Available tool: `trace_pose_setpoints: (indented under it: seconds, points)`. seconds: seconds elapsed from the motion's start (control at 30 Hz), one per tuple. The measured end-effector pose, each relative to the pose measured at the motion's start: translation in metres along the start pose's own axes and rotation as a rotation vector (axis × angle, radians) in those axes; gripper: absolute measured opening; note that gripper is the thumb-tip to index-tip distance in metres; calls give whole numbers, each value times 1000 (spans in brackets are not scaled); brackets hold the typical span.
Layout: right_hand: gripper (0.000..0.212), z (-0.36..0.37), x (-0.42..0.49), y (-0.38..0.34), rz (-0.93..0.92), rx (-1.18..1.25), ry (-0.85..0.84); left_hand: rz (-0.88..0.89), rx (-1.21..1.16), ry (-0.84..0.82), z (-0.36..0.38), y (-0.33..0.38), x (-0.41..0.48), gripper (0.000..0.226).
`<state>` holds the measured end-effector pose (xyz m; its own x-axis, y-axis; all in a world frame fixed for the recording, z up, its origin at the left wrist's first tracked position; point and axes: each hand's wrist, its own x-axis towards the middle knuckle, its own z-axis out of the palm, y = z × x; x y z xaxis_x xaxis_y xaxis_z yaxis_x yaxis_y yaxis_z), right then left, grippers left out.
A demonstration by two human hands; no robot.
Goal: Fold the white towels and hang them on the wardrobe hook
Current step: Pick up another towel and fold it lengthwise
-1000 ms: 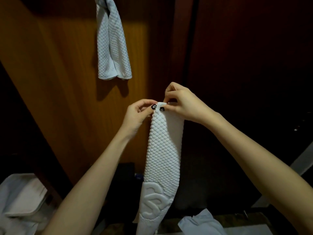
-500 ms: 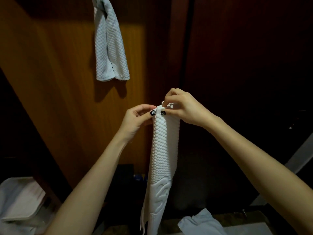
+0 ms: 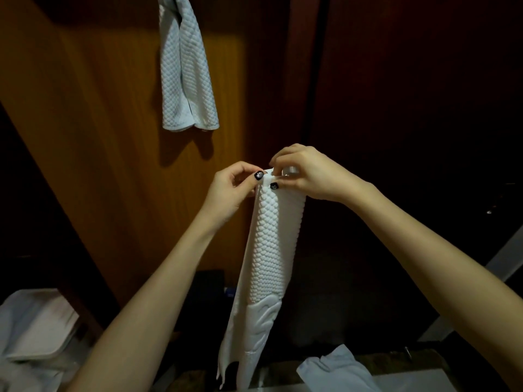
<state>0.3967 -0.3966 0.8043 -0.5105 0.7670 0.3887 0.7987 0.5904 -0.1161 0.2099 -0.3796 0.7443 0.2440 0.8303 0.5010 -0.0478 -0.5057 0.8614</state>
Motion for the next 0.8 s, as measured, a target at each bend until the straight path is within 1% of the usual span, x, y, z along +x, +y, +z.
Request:
trace_pose_setpoints:
  seconds: [0.07, 0.13, 0.2, 0.3, 0.4, 0.47, 0.5, 0.6, 0.67, 0.73, 0.8]
  points:
    - [19, 0, 1, 0, 2, 37, 21, 36, 68, -23, 0, 0, 0, 26]
    - [18, 5, 3, 0, -4, 61, 34, 52, 122, -8, 2, -1, 0, 35]
    - [16, 9, 4, 3, 12, 75, 20, 63, 155, 11, 2, -3, 3, 35]
    - [19, 1, 2, 20, 108, 127, -18, 55, 126, 33, -5, -6, 8, 35]
    - [25, -14, -7, 40, 178, 144, -124, 61, 62, 88, -17, -6, 12, 37]
    - [20, -17, -12, 44, 212, 247, -197, 101, 120, 73, -20, -7, 14, 34]
    - [17, -16, -13, 44, 222, 284, -200, 115, 151, 56, -20, -9, 15, 34]
    - [13, -14, -13, 38, 217, 321, -171, 154, 240, 42, -21, -13, 20, 38]
    - [8, -11, -13, 33, 188, 354, -148, 204, 351, 50, -25, -18, 25, 33]
    - [9, -7, -9, 31, 181, 397, -67, 240, 447, 54, -26, -18, 30, 29]
    - [15, -2, 1, 33, 199, 450, 73, 260, 504, 52, -26, -13, 37, 28]
